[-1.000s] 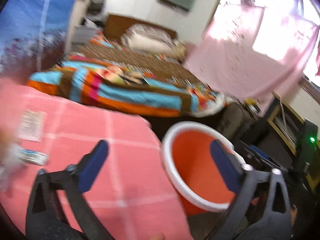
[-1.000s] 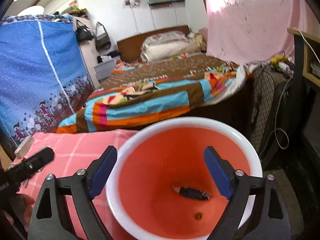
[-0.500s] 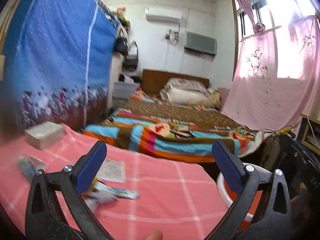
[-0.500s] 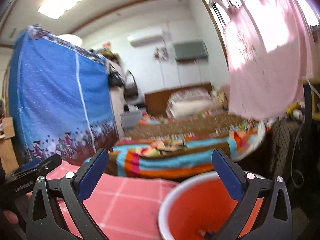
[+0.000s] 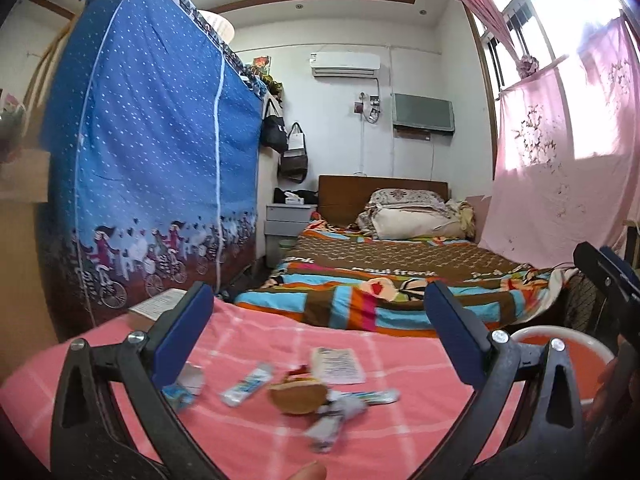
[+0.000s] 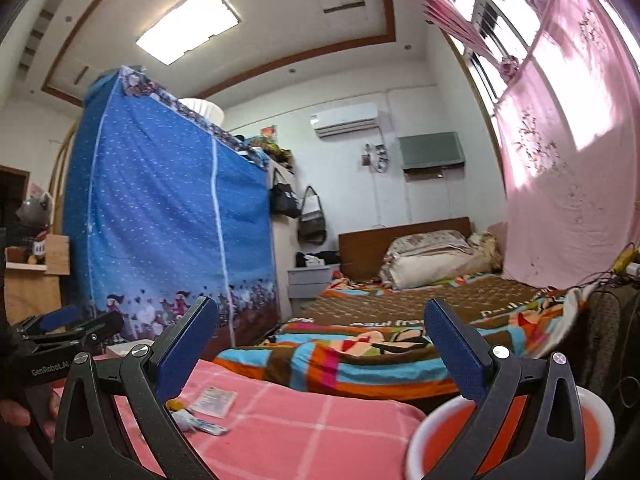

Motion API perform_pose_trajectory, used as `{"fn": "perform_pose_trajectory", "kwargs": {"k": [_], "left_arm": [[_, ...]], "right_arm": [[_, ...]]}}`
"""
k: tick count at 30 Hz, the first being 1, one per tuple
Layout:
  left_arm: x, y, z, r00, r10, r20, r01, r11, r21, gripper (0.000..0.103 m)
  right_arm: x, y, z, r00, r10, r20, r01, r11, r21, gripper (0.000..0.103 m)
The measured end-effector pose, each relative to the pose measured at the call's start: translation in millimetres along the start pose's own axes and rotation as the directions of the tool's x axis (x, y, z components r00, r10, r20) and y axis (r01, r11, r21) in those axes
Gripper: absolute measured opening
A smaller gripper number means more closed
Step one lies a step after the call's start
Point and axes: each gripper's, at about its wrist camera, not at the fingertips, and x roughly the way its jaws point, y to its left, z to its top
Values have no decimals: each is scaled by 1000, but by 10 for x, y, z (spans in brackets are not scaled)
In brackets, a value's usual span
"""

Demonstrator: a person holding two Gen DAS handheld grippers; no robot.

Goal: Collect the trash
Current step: 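Grasp the tan paper scrap with the left tool while the right tool grasps the toothpaste tube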

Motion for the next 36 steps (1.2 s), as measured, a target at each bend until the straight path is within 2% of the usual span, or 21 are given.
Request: {"fn": "perform_pose_trajectory", "kwargs": {"k": [11, 16, 21, 24, 26, 31, 33, 36], "left_arm": [[-13, 469, -160, 995, 59, -82, -58, 998, 8, 103], [85, 537, -186, 991, 25, -135, -29, 999, -25, 103], [251, 500, -251, 975, -20, -222, 15, 1000, -22, 103], [370, 489, -294, 957, -72, -279, 65, 997, -36, 103], [493, 490, -332, 933, -120, -340, 108, 993, -53, 103], [790, 478, -461, 849, -212, -485, 181, 977, -110, 103], [860, 484, -501, 824, -244, -512, 198, 970, -143, 101], [918, 488, -541, 802, -274, -531, 210, 961, -178, 97]], "right_arm": [[316, 365, -222, 989, 72, -131, -81, 995, -60, 103], [457, 454, -306, 975, 88, -203, -101, 993, -57, 103], [646, 497, -412, 947, 105, -304, -126, 991, -51, 103], [787, 526, -516, 910, 133, -392, -160, 986, -36, 96], [893, 563, -596, 872, 153, -464, -188, 982, -30, 89], [1045, 600, -774, 788, 185, -587, -232, 973, -6, 80], [1105, 624, -844, 752, 198, -628, -251, 968, 4, 79], [1216, 660, -949, 687, 221, -692, -286, 958, 22, 71]]}}
